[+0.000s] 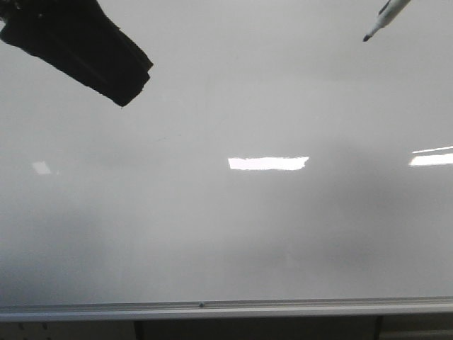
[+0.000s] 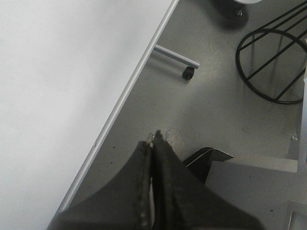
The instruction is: Write number 0 on whiteboard
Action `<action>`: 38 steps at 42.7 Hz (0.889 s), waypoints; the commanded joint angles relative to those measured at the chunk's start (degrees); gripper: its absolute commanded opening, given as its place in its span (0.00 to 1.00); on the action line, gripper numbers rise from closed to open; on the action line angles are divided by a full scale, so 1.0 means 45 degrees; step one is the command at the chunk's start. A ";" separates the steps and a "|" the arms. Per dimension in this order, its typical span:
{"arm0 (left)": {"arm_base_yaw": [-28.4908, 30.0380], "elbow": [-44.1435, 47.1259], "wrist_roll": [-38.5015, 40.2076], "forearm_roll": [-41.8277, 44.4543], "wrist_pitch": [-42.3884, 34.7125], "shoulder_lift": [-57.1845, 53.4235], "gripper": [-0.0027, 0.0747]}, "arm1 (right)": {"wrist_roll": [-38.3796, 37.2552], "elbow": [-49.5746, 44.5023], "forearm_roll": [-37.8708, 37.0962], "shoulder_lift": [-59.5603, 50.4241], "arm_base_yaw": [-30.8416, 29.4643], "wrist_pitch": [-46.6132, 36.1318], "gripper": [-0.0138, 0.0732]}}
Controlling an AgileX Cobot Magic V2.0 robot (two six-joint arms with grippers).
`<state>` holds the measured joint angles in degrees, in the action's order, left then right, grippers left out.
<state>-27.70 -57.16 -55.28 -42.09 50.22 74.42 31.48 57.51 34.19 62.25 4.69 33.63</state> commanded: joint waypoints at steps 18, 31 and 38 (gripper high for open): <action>-0.0111 -0.0417 -0.0033 -0.0558 -0.0547 -0.0377 0.01 | -0.3147 0.5800 -0.3407 0.4000 -0.0070 0.2407 0.09; -0.0111 -0.0417 -0.0033 -0.0558 -0.0865 -0.0377 0.01 | -0.3147 0.7192 -0.3407 0.5027 -0.0070 0.2321 0.09; -0.0111 -0.0417 -0.0033 -0.0558 -0.0865 -0.0377 0.01 | -0.3147 0.7376 -0.3407 0.5261 -0.0070 0.2149 0.09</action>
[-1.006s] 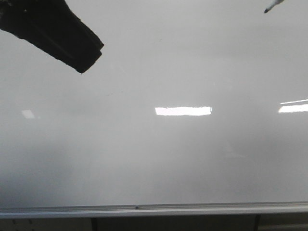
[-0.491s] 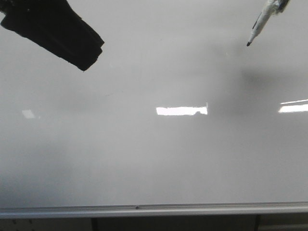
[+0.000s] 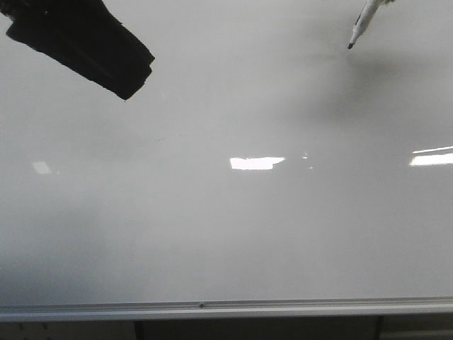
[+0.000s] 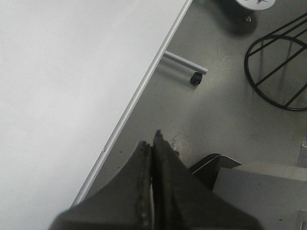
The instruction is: Write number 0 on whiteboard
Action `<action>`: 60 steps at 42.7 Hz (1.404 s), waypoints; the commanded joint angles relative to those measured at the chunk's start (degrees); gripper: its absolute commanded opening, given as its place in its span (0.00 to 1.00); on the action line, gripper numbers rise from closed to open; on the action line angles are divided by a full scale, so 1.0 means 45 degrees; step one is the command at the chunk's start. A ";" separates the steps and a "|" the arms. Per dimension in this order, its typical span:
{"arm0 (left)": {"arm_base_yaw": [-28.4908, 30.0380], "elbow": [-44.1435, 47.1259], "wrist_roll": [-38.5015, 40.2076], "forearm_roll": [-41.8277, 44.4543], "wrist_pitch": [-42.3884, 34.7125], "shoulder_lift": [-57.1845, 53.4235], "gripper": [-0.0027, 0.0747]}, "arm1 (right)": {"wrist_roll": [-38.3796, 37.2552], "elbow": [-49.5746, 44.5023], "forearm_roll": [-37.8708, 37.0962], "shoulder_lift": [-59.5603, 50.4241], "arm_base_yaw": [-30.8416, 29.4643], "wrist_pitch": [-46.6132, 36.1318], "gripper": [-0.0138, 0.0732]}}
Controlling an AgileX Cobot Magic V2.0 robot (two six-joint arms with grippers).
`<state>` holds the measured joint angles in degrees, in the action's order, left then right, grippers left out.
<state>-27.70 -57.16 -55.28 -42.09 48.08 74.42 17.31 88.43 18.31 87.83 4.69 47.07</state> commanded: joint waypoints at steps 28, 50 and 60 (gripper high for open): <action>-0.0111 -0.0417 -0.0033 -0.0558 -0.0390 -0.0377 0.01 | 0.0014 0.0505 0.0121 0.0209 -0.0070 -0.1027 0.09; -0.0111 -0.0417 -0.0033 -0.0558 -0.0412 -0.0377 0.01 | -0.0835 0.0505 -0.2147 0.0323 -0.0070 -0.1017 0.09; -0.0111 -0.0417 -0.0033 -0.0558 -0.0412 -0.0377 0.01 | -0.0915 0.0505 -0.2209 0.0273 -0.0070 -0.1979 0.09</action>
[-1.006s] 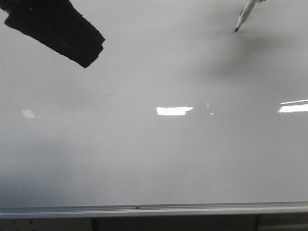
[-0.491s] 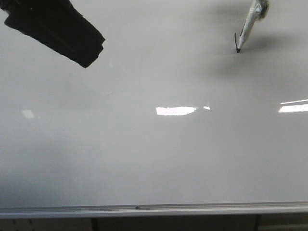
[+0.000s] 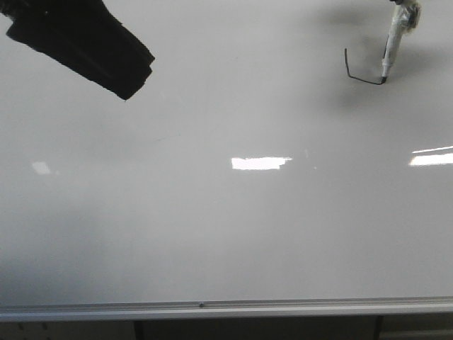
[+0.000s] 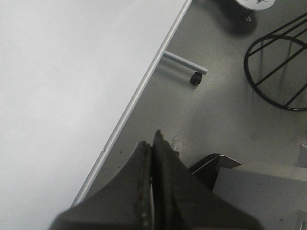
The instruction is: Write number 0 on whiteboard
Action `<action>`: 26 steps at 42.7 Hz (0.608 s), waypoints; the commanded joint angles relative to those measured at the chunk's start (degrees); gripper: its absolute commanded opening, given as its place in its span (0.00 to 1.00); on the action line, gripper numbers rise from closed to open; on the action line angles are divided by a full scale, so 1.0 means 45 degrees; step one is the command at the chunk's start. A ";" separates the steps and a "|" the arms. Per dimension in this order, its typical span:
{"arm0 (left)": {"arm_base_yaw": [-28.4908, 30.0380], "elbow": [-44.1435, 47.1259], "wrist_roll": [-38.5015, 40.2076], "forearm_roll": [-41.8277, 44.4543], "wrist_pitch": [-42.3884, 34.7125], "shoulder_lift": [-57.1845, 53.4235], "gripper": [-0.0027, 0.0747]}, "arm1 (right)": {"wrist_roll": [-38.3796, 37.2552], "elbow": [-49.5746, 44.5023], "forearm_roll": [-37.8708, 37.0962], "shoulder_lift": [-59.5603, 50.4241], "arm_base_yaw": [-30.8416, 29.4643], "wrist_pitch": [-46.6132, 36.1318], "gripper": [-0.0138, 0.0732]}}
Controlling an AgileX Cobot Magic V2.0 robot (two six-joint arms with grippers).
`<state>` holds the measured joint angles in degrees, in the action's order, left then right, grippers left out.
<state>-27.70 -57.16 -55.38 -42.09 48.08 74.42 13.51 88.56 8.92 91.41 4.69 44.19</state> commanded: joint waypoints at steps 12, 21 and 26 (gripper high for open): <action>-0.0111 -0.0417 -0.0012 -0.0558 -0.0412 -0.0377 0.01 | -0.0114 0.0478 -0.0122 -0.0681 -0.0070 -0.2337 0.09; -0.0111 -0.0417 -0.0012 -0.0558 -0.0412 -0.0377 0.01 | -0.0114 0.0478 -0.0043 -0.0891 -0.0041 -0.2985 0.09; -0.0111 -0.0417 -0.0012 -0.0558 -0.0439 -0.0377 0.01 | -0.0114 0.0478 0.0111 -0.0878 -0.0030 -0.3139 0.09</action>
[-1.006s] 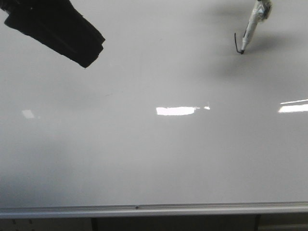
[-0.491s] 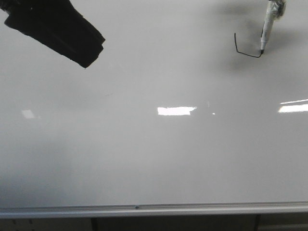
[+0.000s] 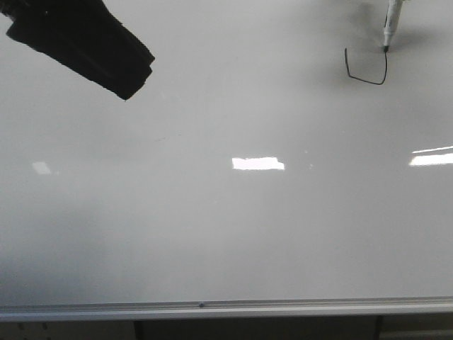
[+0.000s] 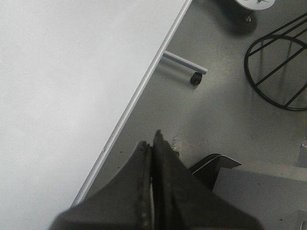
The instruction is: Write number 0 on whiteboard
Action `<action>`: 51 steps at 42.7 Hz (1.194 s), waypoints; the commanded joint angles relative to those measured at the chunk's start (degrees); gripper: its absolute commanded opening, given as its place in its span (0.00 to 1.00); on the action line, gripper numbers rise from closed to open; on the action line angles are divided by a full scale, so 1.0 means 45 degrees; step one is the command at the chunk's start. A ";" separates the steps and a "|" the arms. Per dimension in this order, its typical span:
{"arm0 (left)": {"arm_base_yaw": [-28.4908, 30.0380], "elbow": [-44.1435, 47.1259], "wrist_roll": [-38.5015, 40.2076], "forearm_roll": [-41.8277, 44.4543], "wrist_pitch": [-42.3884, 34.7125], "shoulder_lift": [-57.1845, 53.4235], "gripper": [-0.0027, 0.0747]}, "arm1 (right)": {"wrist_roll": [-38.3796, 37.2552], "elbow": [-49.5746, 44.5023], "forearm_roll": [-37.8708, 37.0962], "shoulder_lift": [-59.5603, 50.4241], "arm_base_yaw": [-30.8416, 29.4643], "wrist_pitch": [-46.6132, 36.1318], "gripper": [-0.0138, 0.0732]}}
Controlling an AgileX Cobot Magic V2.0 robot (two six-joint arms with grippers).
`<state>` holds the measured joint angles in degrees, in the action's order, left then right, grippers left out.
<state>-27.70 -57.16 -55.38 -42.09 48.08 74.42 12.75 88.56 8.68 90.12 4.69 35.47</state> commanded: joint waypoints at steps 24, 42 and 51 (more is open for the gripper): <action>-0.0111 -0.0417 -0.0012 -0.0558 -0.0439 -0.0377 0.01 | 0.0056 0.0478 0.0838 -0.0301 0.0999 -0.2121 0.09; -0.0111 -0.0417 -0.0012 -0.0558 -0.0415 -0.0377 0.01 | 0.0056 0.0686 0.1005 -0.0756 0.1214 -0.0412 0.09; -0.0111 -0.0417 -0.0012 -0.0688 -0.0549 -0.0377 0.01 | 0.0299 0.2001 0.1949 -0.2021 0.1214 0.2464 0.09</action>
<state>-27.70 -57.16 -55.38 -42.09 47.97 74.42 12.75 93.45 14.61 85.55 10.16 45.25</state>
